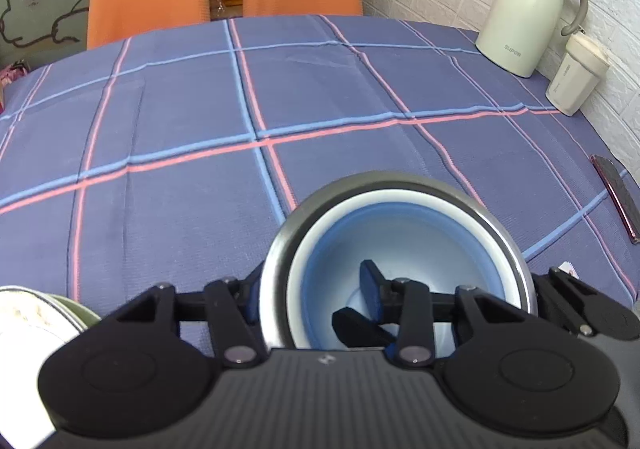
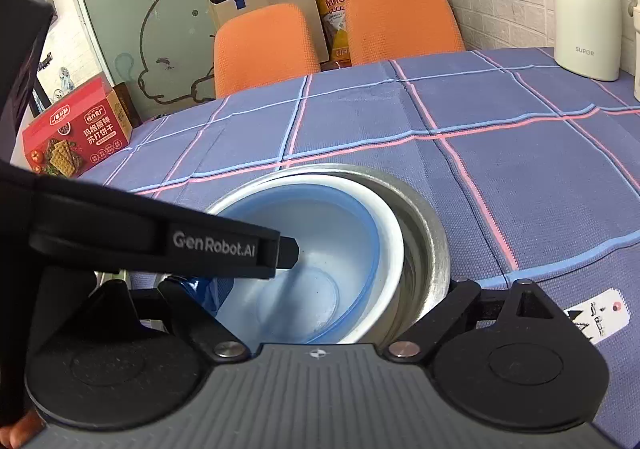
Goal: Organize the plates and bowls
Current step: 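Carry the nested bowls onto the plate stack and open both grippers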
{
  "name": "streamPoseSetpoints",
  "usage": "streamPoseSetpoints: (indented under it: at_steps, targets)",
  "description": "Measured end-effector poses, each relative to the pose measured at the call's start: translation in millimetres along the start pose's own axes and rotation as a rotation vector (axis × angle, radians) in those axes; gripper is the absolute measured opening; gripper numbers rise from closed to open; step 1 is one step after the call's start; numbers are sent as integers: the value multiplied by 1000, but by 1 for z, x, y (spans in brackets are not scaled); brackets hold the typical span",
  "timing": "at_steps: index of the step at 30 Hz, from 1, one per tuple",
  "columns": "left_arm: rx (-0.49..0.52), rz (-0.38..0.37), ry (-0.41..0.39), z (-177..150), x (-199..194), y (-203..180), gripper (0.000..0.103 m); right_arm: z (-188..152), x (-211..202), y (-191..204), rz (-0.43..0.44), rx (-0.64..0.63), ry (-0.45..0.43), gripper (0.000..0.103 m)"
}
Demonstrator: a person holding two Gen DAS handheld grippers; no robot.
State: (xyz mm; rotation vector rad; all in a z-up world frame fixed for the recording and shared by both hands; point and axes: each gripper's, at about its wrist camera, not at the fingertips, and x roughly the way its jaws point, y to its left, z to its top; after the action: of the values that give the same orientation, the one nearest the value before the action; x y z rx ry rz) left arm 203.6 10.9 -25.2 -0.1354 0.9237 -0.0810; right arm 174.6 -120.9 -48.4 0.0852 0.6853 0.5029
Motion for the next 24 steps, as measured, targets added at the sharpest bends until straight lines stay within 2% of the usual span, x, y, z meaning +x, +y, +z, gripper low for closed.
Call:
streamPoseSetpoints:
  at_steps: [2, 7, 11, 15, 24]
  targets:
    - [1, -8, 4, 1, 1, -1, 39, 1, 0, -5, 28, 10, 8, 78]
    - [1, -28, 4, 0, 2, 3, 41, 0, -5, -4, 24, 2, 6, 77]
    - [16, -20, -5, -1, 3, 1, 46, -1, -6, -11, 60, 13, 11, 76]
    - [27, -15, -13, -3, 3, -1, 46, -2, -9, -15, 76, 19, 12, 76]
    - [1, -41, -5, 4, 0, 0, 37, -1, -9, -8, 61, 5, -8, 75]
